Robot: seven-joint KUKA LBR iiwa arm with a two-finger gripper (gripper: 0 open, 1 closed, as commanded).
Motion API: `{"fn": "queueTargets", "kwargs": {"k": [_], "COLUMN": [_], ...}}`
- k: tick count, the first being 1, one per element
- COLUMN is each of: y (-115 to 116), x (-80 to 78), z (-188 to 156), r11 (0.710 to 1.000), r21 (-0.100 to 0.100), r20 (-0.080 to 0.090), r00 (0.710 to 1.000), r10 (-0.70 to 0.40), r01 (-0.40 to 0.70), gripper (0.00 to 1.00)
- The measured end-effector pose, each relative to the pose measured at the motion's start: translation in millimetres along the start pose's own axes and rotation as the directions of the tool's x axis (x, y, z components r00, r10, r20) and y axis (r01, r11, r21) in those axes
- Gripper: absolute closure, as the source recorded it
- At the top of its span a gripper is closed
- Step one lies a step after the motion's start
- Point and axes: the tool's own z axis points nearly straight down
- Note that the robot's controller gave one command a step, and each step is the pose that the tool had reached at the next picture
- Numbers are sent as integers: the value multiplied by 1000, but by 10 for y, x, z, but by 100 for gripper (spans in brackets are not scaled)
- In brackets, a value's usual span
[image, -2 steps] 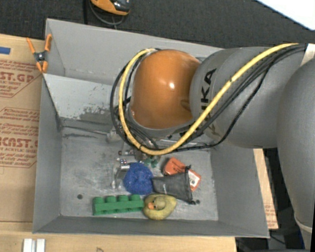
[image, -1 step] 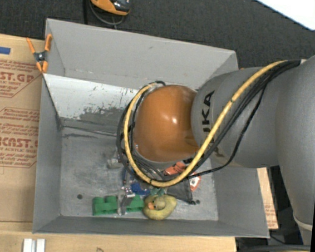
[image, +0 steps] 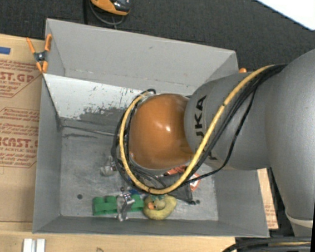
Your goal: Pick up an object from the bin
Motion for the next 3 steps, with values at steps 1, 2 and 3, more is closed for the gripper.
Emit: {"fn": "queueTargets", "kwargs": {"k": [1, 2, 3], "y": [-95, -238, -238], "x": [-22, 34, 34], "z": [534, 670, 670], "r11": [992, 999, 999], "r21": [-1, -2, -2], "r20": [16, 14, 14], "r00": [992, 999, 999], "r10": [128, -53, -52], "r01": [-128, 53, 52], "gripper": [0, 100, 100]}}
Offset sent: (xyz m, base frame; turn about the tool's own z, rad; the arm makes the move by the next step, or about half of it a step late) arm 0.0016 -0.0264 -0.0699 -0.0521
